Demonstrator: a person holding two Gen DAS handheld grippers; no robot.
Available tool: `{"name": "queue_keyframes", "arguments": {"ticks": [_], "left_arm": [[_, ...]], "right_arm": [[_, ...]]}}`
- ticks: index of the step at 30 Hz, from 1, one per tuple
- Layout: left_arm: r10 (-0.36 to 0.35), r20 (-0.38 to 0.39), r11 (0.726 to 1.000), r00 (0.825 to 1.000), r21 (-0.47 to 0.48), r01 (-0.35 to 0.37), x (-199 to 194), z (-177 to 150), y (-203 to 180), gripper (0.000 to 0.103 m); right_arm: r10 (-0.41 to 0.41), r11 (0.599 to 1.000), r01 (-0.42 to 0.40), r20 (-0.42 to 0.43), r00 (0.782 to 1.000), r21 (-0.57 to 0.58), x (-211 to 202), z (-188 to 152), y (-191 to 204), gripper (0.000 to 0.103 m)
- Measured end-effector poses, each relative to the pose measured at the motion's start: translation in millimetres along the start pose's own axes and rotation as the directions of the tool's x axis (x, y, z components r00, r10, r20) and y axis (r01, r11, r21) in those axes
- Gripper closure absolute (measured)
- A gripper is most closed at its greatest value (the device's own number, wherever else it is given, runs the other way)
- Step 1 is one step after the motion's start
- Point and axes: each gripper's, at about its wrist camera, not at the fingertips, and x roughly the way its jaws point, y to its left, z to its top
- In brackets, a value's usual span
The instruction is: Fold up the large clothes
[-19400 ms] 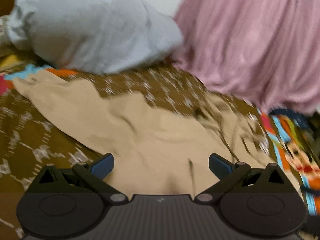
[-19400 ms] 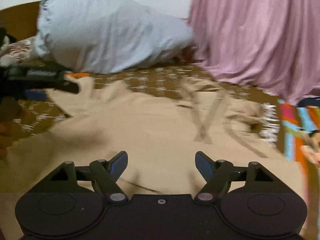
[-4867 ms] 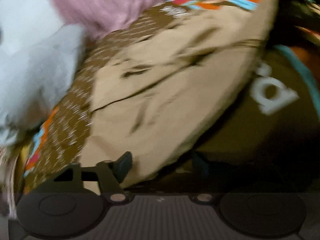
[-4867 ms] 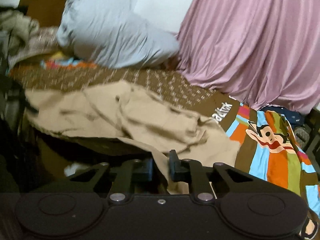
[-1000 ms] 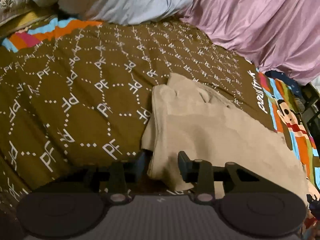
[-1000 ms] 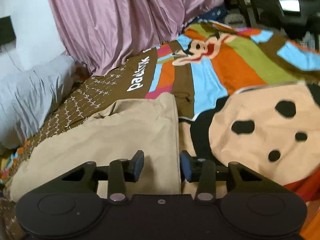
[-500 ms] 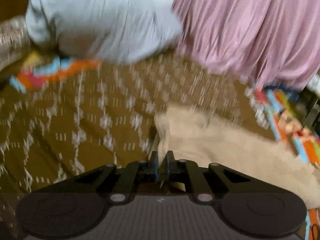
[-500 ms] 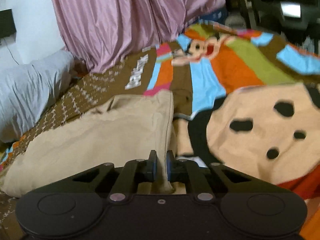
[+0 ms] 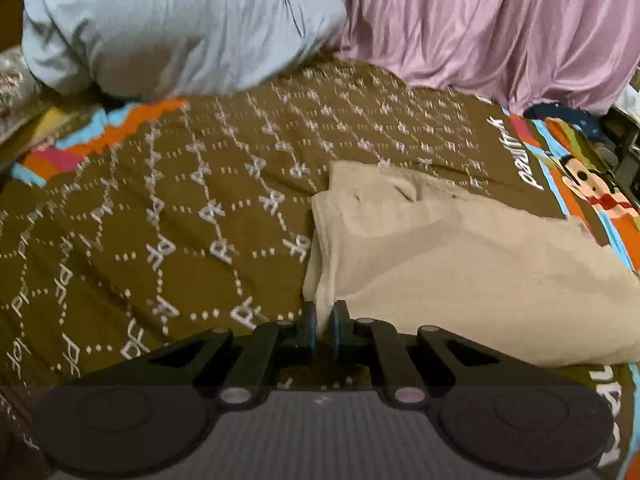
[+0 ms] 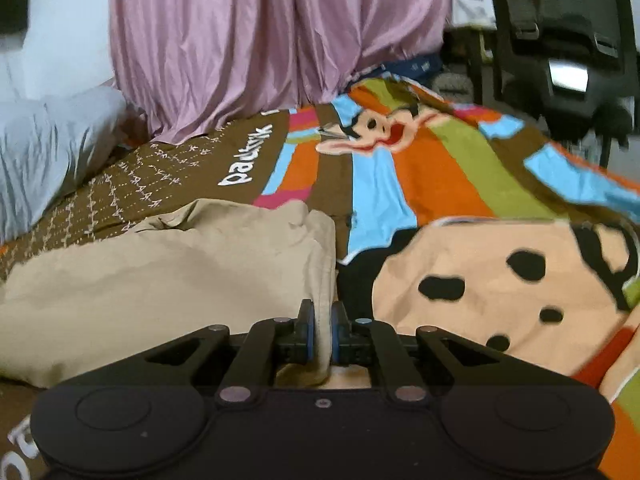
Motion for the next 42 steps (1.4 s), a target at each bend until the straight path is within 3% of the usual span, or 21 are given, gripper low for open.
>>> {"name": "queue_keyframes", "arguments": {"ticks": [5,8,9,10,12,14,16,20,22,24,26,28,30,36,40,42], "left_arm": [[-0.068,0.032,0.991,0.997,-0.117,0.072,-6,-1,24,0.086],[0.014,0.082,0.987,0.996,-0.160,-0.001,-15,-2,26,0.047],[0.068,0.136,0.984,0.988,-0.170,-0.044,-23,-5,22,0.029],[0.100,0.168,0.982,0.981,-0.172,-0.071,-29,-7,17,0.021],[0.136,0.226,0.985,0.965,-0.136,-0.107,-39,-7,-1,0.020],[0.120,0.256,0.991,0.959,-0.081,-0.103,-38,-3,-24,0.013],[0.082,0.261,0.997,0.962,-0.037,-0.075,-27,6,-54,0.005],[-0.033,0.258,0.994,0.966,0.109,0.005,16,24,-116,0.004],[-0.014,0.264,0.982,0.964,0.184,-0.037,39,26,-141,0.004],[0.049,0.250,0.966,0.967,0.233,-0.109,64,22,-152,0.005],[0.103,0.201,0.961,0.974,0.234,-0.150,84,14,-151,0.008],[0.114,0.084,0.977,0.990,0.173,-0.127,107,6,-138,0.008],[0.093,-0.020,0.990,0.995,0.105,-0.091,122,2,-129,0.008],[0.120,-0.007,0.982,0.993,0.149,-0.118,128,-3,-136,0.008],[0.118,0.024,0.986,0.993,0.116,-0.120,119,-5,-132,0.006],[0.129,0.026,0.983,0.991,0.129,-0.131,105,-6,-133,0.006]], "right_arm": [[0.008,1.000,-0.008,-0.008,1.000,-0.023,4,-3,2,0.092],[-0.026,0.996,0.026,0.002,1.000,-0.084,3,-3,8,0.084],[-0.025,0.995,0.027,0.020,0.999,-0.098,0,-2,11,0.081],[-0.023,0.993,0.028,0.048,0.999,-0.113,-5,-2,14,0.072],[-0.009,0.986,0.029,0.120,0.993,-0.162,-17,0,24,0.056],[0.017,0.974,0.022,0.173,0.985,-0.223,-25,5,42,0.043],[0.087,0.964,-0.039,0.175,0.981,-0.263,-23,16,63,0.027],[0.221,0.925,-0.171,0.114,0.969,-0.339,7,39,128,0.011],[0.259,0.902,-0.200,0.109,0.960,-0.381,27,48,160,0.009],[0.259,0.882,-0.190,0.107,0.960,-0.430,48,54,189,0.009],[0.217,0.872,-0.157,0.077,0.973,-0.463,69,51,206,0.009],[0.173,0.864,-0.151,0.001,0.985,-0.480,92,40,212,0.012],[0.173,0.875,-0.178,-0.051,0.984,-0.450,107,26,207,0.011],[0.097,0.841,-0.088,-0.011,0.995,-0.534,120,3,224,0.008],[0.117,0.856,-0.112,-0.023,0.993,-0.505,121,6,217,0.007],[0.177,0.867,-0.161,-0.011,0.984,-0.472,110,9,208,0.007]]}}
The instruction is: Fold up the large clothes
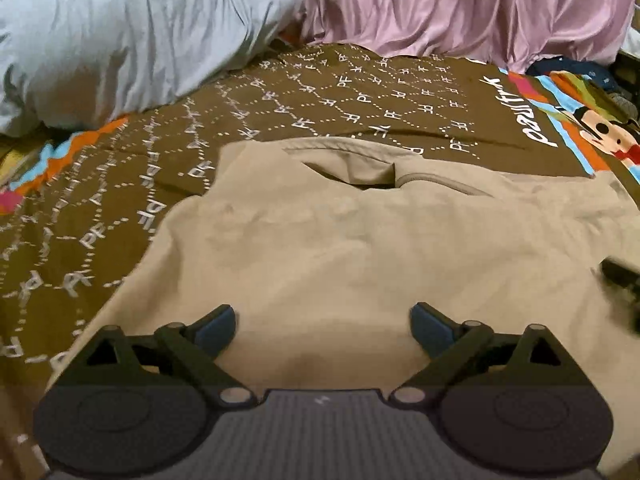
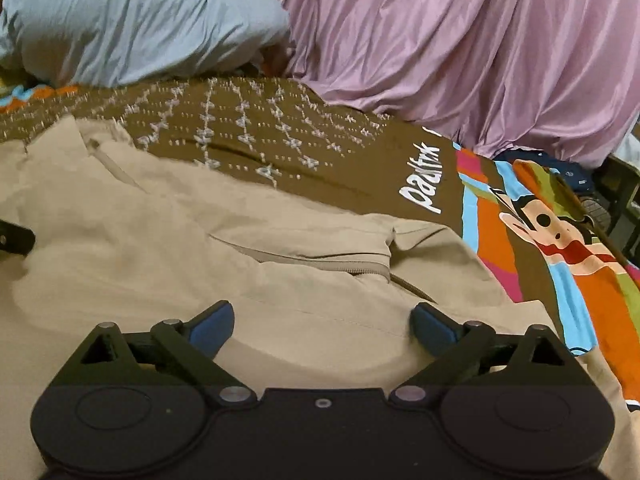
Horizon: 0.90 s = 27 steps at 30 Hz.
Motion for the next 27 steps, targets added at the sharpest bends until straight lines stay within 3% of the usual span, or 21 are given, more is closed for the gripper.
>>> {"name": "queue_keyframes", "arguments": {"ticks": [2,6,11,13,15,19,22,25,27], "left_arm": [[-0.021,-0.004,1.000,1.000,-0.002,0.021,-17,-3,3,0.003],[-0.051,-0.012,0.996,0.999,-0.075,0.050,-39,-5,12,0.000],[-0.041,-0.030,0.991,0.999,-0.132,0.037,-54,-16,12,0.000],[-0.038,-0.033,0.989,0.999,-0.147,0.033,-64,-22,11,0.000],[-0.065,-0.042,0.980,0.997,-0.192,0.056,-76,-31,17,0.000],[-0.175,-0.038,0.938,0.984,-0.311,0.155,-90,-53,39,0.000],[-0.242,-0.021,0.887,0.970,-0.409,0.213,-84,-58,60,0.000],[-0.220,0.026,0.838,0.975,-0.507,0.202,-75,-57,86,0.001],[-0.157,0.041,0.830,0.987,-0.536,0.155,-70,-55,102,0.008]], "right_arm": [[0.032,0.998,-0.035,0.055,0.998,0.047,-25,0,-14,0.007],[-0.061,0.993,0.051,0.097,0.993,0.102,-76,-13,-51,0.005],[-0.146,0.966,0.147,-0.019,0.989,0.212,-97,-53,-95,0.004],[-0.110,0.943,0.133,-0.091,0.990,0.306,-91,-71,-109,0.004],[-0.068,0.925,0.104,-0.111,0.991,0.365,-85,-81,-117,0.003],[-0.089,0.934,0.121,-0.108,0.990,0.335,-84,-82,-110,0.002],[-0.115,0.934,0.132,-0.070,0.991,0.332,-91,-84,-106,0.002],[-0.134,0.945,0.133,-0.015,0.991,0.300,-101,-81,-97,0.001],[-0.118,0.959,0.113,0.002,0.993,0.258,-100,-77,-90,0.001]]}}
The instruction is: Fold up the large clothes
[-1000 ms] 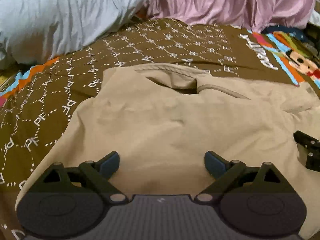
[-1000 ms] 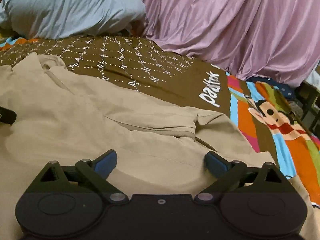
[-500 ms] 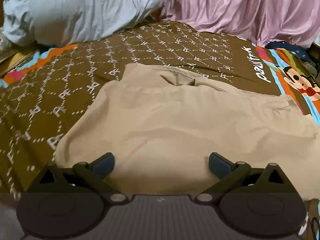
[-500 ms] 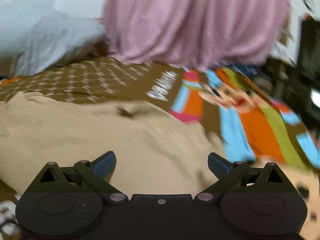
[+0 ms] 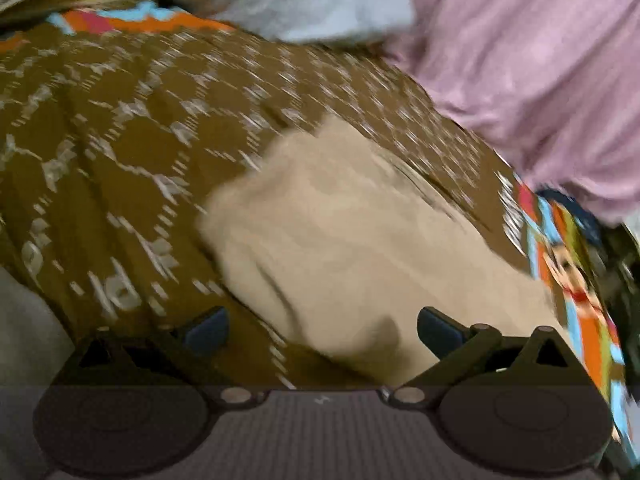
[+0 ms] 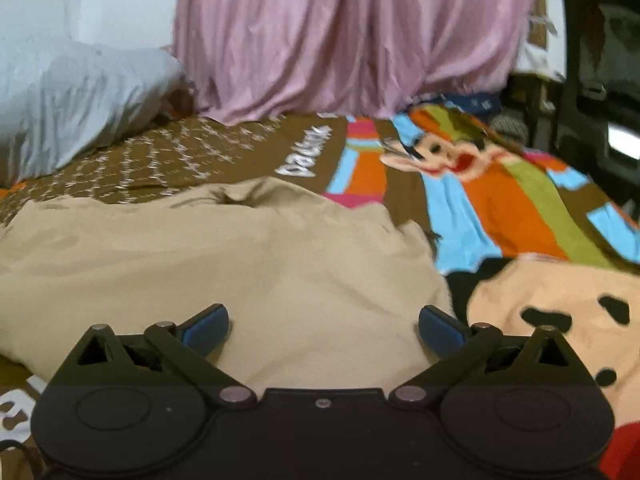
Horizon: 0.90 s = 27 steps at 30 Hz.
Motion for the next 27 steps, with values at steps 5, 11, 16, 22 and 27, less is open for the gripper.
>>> {"name": "queue_keyframes", "arguments": {"ticks": [5,11,16,22,27], "left_arm": [[0.004,0.006,0.988,1.000,-0.157,-0.003,10,17,29,0.016],[-0.114,-0.020,0.977,0.993,-0.184,0.109,21,15,28,0.007],[-0.128,-0.055,0.990,0.990,-0.071,0.124,34,6,4,0.006],[-0.109,-0.068,0.993,0.992,0.032,0.112,41,-3,-14,0.004],[-0.107,-0.050,0.992,0.993,0.067,0.111,38,-7,-17,0.011]], "right_arm": [[-0.005,1.000,0.005,0.014,1.000,-0.004,3,0,4,0.001],[-0.001,1.000,0.005,0.138,0.990,-0.028,-16,10,20,0.001],[0.112,0.991,-0.101,0.146,0.983,-0.086,-21,26,55,0.001],[0.113,0.988,-0.100,0.111,0.987,-0.120,5,36,94,0.001],[0.143,0.979,-0.146,-0.026,0.989,-0.145,33,17,108,0.001]]}}
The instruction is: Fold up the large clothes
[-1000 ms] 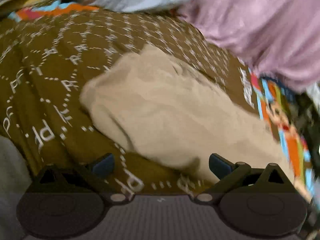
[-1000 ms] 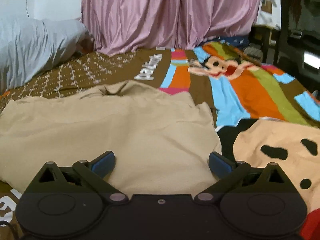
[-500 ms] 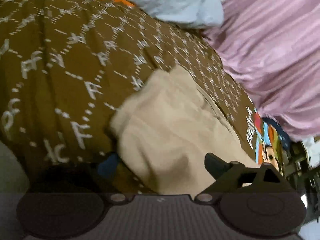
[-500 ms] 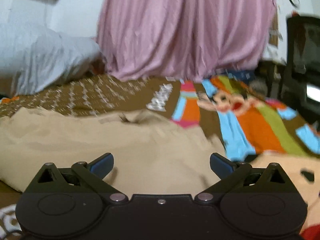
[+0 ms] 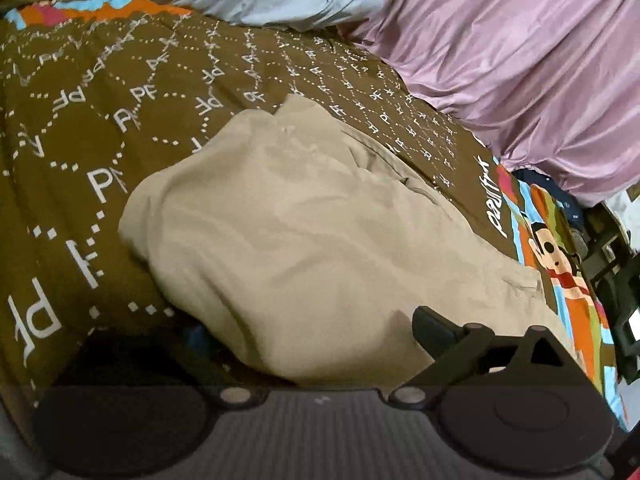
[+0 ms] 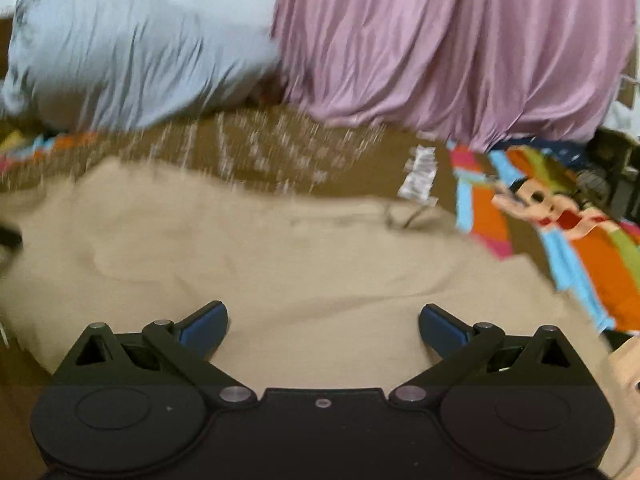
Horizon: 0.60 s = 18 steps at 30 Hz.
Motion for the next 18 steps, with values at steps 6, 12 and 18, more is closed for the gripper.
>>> {"name": "queue_keyframes", "arguments": {"ticks": [6,12,18], "left_arm": [[0.019,0.047,1.000,0.999,-0.021,-0.019,-6,-2,3,0.027],[0.016,0.028,0.999,0.999,-0.052,-0.014,-3,1,8,0.028],[0.033,0.018,0.997,0.999,-0.064,-0.032,1,3,5,0.024]], "right_arm": [[0.013,1.000,-0.013,0.000,1.000,0.027,1,-3,-2,0.001],[0.015,0.999,-0.015,0.002,1.000,0.040,1,-3,-6,0.001],[0.009,0.990,-0.011,0.010,1.000,0.143,-34,-8,-29,0.001]]}}
